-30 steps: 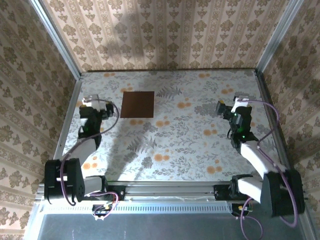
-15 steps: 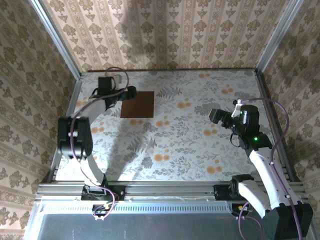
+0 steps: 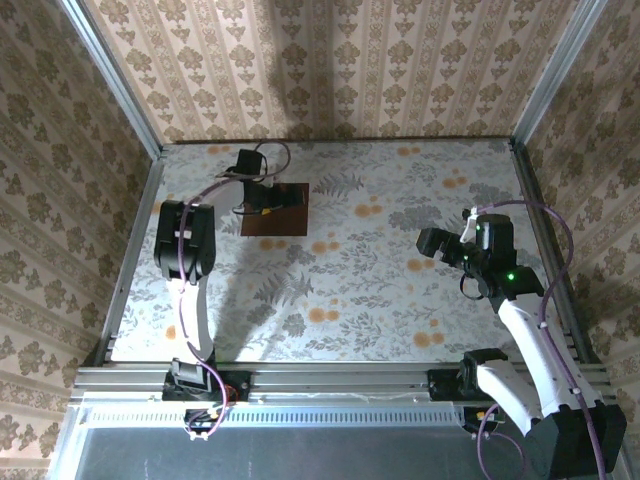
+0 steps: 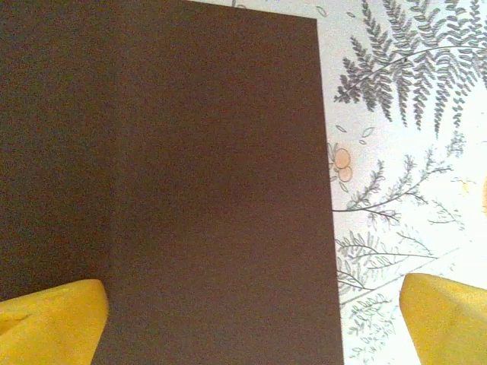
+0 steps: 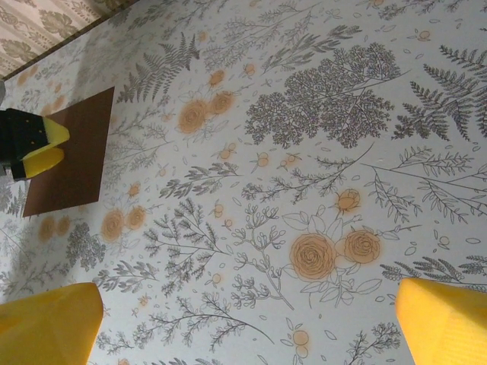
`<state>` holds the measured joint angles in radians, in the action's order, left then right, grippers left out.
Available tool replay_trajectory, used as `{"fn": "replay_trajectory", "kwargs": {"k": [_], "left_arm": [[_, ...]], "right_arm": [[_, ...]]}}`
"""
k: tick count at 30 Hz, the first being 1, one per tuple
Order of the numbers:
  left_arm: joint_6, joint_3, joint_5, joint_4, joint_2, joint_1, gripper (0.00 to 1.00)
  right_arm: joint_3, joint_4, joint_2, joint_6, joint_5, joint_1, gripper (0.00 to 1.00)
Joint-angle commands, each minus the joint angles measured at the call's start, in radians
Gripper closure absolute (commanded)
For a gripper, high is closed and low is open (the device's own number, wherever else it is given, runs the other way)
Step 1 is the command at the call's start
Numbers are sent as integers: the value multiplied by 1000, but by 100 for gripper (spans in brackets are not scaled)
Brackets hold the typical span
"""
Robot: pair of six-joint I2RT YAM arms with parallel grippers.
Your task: Fold a paper plane with a square sheet of paper (fold left side to right side)
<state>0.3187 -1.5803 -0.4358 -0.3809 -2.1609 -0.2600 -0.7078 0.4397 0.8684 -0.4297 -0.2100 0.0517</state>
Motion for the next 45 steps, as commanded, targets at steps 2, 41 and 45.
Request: {"fn": "replay_trajectory", "kwargs": {"k": [2,41,45], "left_arm": [[9,21,-20,-90,-6,-27,0],[376,612,65,268,473,-372,29],[375,692,41,272,496,-334,43]], "right_arm": [[-57,59,9,21,35,7,0],[-176,-85,452,20,208,272,7],[-266,-141,640,14,173,332,13]]}}
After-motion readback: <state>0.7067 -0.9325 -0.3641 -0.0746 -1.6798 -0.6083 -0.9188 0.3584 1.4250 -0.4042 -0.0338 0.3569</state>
